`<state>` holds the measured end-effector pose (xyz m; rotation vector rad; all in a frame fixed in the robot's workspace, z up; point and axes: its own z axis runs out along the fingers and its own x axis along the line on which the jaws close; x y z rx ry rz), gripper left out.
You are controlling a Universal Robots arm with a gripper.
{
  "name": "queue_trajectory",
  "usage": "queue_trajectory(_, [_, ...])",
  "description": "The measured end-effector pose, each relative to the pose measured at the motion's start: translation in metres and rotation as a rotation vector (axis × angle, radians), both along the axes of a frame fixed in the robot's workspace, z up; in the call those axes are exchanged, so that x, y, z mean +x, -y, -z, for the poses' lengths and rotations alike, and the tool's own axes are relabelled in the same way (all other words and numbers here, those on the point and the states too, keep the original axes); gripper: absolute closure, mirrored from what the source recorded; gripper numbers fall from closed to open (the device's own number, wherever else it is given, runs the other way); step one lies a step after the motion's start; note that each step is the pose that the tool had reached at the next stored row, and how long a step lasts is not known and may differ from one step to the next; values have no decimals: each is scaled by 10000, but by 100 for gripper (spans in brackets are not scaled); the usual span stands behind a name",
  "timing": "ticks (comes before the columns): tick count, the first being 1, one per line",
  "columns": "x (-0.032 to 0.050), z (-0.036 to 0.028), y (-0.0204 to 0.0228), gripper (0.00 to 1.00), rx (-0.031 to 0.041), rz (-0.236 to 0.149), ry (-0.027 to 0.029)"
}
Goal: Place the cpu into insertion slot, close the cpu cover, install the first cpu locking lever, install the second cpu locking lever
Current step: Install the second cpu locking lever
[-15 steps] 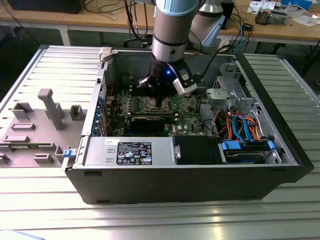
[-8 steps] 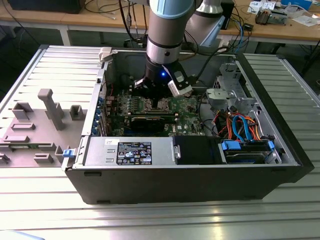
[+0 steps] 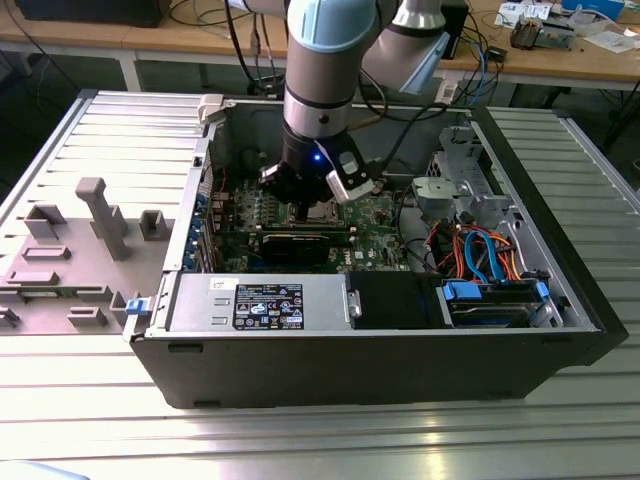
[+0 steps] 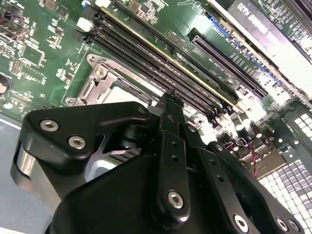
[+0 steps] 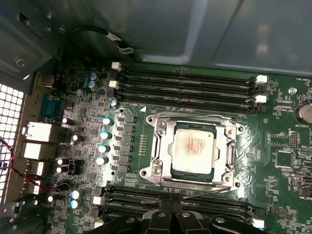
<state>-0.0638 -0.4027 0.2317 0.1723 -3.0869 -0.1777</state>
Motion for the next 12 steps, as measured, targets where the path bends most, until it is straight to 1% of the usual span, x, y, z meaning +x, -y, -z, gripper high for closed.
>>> queue_trajectory(5, [-47, 52, 23, 89, 89, 0, 0])
queue_trajectory(6, [-53, 59, 29, 89, 120, -3, 0])
queue_trajectory(8, [-78, 77, 54, 89, 301, -21, 0])
queue_trajectory(9, [-92, 87, 72, 89, 375, -47, 0])
queue_trajectory(11, [-124, 118, 96, 89, 428, -117, -1])
queue_trajectory(12, [-132, 126, 101, 89, 451, -140, 0])
